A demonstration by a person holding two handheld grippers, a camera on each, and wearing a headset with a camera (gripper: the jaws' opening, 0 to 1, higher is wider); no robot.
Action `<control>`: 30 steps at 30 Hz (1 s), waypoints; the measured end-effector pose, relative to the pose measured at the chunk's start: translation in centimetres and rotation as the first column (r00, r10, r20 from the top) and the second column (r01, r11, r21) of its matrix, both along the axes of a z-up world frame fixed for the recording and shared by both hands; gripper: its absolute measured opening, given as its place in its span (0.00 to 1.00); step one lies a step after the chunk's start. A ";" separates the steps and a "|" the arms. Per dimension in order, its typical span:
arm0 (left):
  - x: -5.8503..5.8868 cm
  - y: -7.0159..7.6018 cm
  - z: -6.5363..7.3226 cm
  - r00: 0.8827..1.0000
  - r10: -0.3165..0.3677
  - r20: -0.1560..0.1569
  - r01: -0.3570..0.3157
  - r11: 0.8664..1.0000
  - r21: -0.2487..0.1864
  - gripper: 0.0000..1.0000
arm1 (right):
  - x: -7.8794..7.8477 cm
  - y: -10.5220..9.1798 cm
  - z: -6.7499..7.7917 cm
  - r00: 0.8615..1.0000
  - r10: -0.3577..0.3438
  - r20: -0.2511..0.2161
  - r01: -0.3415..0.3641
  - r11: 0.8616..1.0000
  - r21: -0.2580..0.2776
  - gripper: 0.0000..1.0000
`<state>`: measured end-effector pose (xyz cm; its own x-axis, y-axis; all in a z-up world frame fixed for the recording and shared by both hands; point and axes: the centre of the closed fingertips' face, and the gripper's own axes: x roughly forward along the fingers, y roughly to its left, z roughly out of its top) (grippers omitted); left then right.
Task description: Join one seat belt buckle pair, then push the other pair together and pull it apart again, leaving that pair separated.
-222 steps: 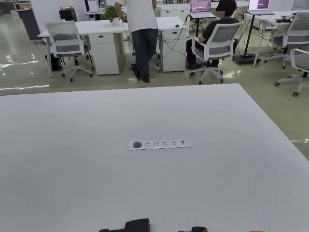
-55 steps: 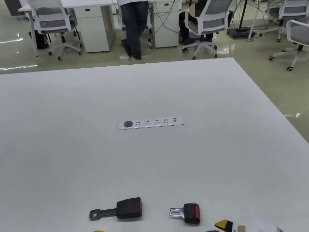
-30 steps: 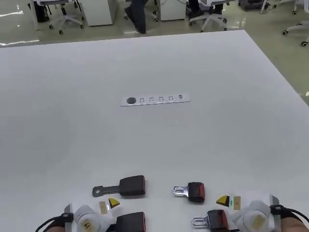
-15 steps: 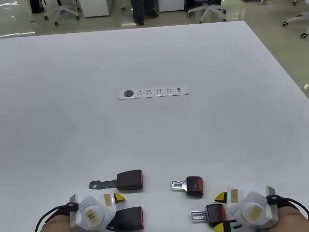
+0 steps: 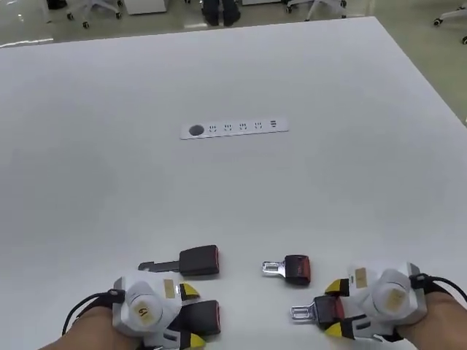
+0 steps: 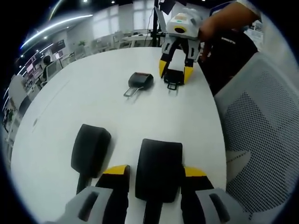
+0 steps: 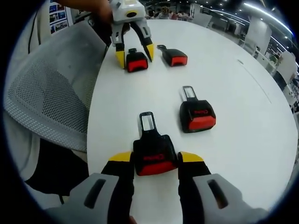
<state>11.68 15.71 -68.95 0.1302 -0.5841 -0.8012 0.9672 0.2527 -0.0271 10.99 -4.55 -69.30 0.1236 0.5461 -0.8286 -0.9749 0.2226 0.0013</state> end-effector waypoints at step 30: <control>-0.2 -0.1 -0.1 0.996 -0.089 -0.006 0.089 0.995 0.054 0.35 | 0.3 0.3 -0.2 1.000 -0.020 -0.007 0.020 0.999 -0.043 0.35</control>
<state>11.45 15.64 -69.07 0.0765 -0.5491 -0.8323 0.9859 0.1665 -0.0192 11.25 -4.29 -69.46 0.1276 0.5072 -0.8523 -0.9703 0.2420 -0.0013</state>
